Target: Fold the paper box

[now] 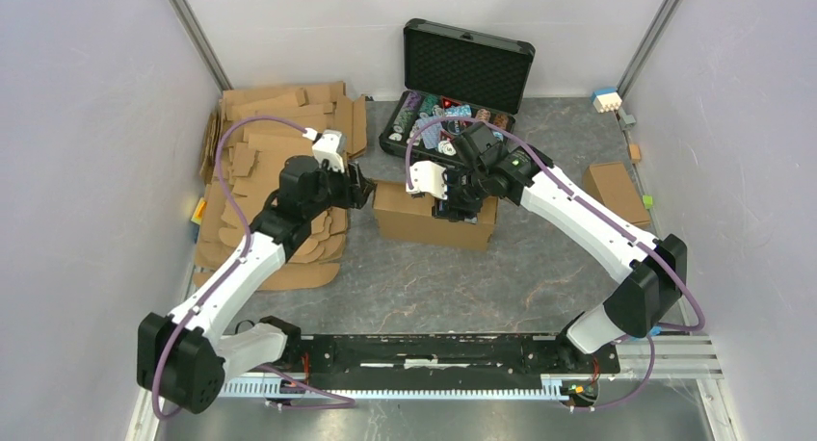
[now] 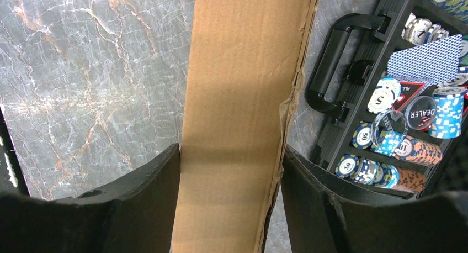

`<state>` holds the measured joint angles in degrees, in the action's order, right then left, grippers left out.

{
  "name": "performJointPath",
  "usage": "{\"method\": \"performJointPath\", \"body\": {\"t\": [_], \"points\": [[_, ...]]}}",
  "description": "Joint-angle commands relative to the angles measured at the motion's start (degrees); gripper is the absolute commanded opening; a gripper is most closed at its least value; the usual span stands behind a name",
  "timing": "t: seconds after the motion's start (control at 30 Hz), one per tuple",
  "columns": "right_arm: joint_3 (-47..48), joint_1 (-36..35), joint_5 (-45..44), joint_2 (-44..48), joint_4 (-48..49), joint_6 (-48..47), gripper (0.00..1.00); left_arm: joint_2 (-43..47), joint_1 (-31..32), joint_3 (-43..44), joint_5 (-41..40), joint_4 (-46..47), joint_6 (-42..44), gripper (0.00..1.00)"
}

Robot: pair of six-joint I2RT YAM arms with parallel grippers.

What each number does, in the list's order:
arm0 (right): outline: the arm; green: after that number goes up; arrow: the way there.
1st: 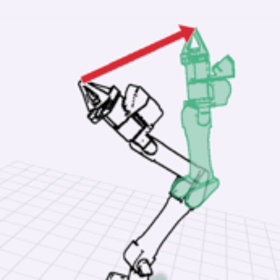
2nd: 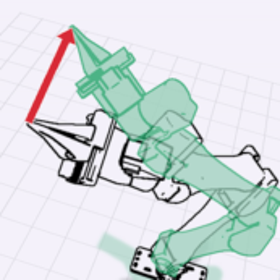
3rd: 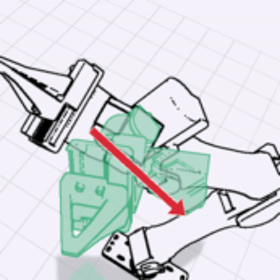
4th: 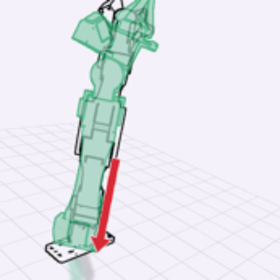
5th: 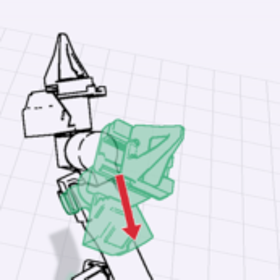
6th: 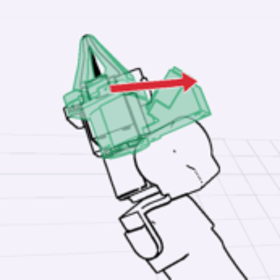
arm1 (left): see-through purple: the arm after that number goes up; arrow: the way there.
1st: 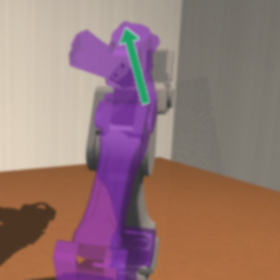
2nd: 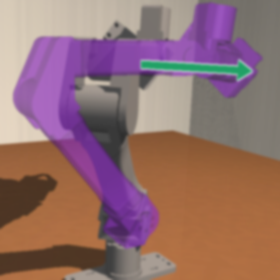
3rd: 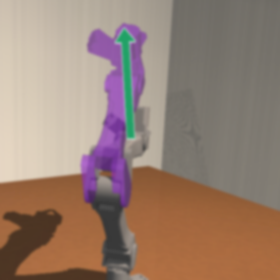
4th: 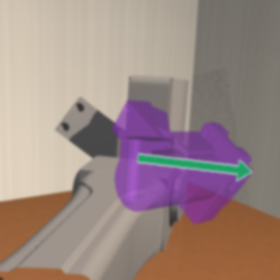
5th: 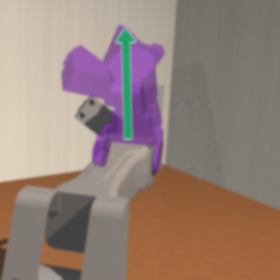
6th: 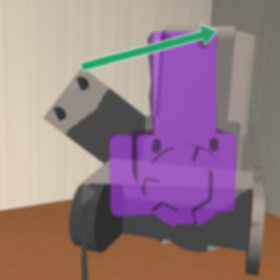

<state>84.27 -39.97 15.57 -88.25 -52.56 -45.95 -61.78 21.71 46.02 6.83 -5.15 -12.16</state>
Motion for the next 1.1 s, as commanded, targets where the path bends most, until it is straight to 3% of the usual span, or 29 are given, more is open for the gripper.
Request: {"method": "performJointPath", "body": {"t": [0.0,0.13,0.4,0.7,1.0,1.07], "points": [[1.8,0.0,1.8,-0.2,-1.6,-1.1,0.35,-3.7,-0.2,3.1,5.4,1.1,2.9,0.56],[1.9,0.0,1.4,-0.7,-1.5,-0.8,0.35,-2.9,-0.2,2.6,3.7,1.1,1.2,0.38],[2.2,0.0,1.3,-1.0,-0.8,0.0,0.35,2.3,0.2,-0.2,5.9,3.2,-1.3,0.22],[2.7,0.0,0.8,-1.6,-1.2,0.4,0.34,1.2,3.7,1.1,8.5,1.5,1.2,0.29],[3.1,0.0,0.5,-2.5,-1.9,0.6,0.34,0.2,6.8,4.0,3.9,-2.8,0.8,0.28],[3.2,0.0,0.6,-2.6,-1.9,0.6,0.33,-0.2,7.4,4.7,3.6,-3.6,0.7,0.32]]}}
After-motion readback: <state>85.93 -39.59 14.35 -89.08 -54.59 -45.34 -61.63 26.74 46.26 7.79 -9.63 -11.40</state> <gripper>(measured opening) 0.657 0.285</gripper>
